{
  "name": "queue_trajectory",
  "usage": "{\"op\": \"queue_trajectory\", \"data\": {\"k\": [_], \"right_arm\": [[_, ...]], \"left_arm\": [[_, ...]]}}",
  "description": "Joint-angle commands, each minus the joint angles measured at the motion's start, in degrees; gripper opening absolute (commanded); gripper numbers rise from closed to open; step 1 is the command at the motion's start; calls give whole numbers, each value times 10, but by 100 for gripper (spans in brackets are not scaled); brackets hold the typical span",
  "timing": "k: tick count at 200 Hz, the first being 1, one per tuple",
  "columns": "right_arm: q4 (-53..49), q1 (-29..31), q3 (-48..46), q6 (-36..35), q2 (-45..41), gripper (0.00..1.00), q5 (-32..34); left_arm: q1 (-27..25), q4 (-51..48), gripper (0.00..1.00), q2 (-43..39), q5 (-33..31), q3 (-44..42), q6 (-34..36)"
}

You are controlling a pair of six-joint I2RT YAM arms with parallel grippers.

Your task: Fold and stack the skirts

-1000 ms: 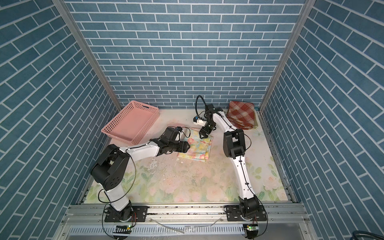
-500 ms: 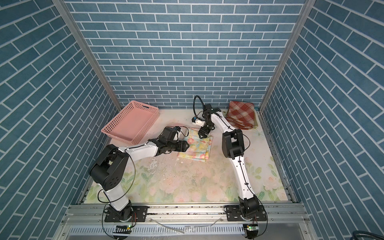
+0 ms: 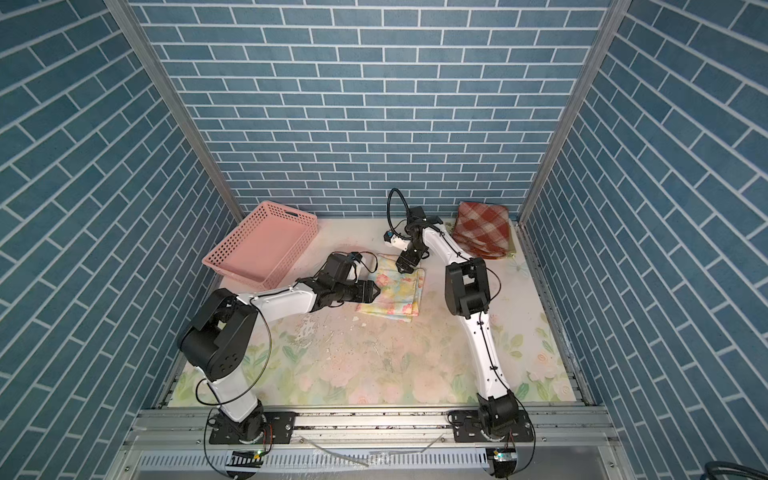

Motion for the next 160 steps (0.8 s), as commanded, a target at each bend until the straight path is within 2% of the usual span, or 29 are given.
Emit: {"op": "queue_trajectory", "data": {"k": [1, 23, 56, 79, 110, 160], "right_arm": [[10, -1, -61, 6, -25, 97, -9], [48, -12, -107, 78, -84, 95, -68], [165, -30, -228, 254, -193, 91, -70], [205, -31, -322, 326, -262, 87, -53], [243, -31, -407, 351, -290, 87, -29], [210, -30, -365, 342, -224, 83, -26]], "left_arm": [[3, 17, 77, 15, 12, 1, -8], [3, 21, 77, 15, 2, 0, -5], [3, 15, 77, 10, -22, 2, 7], [3, 14, 77, 5, -32, 0, 12], [3, 17, 77, 1, -29, -2, 14], [3, 21, 76, -3, -25, -8, 16]]}}
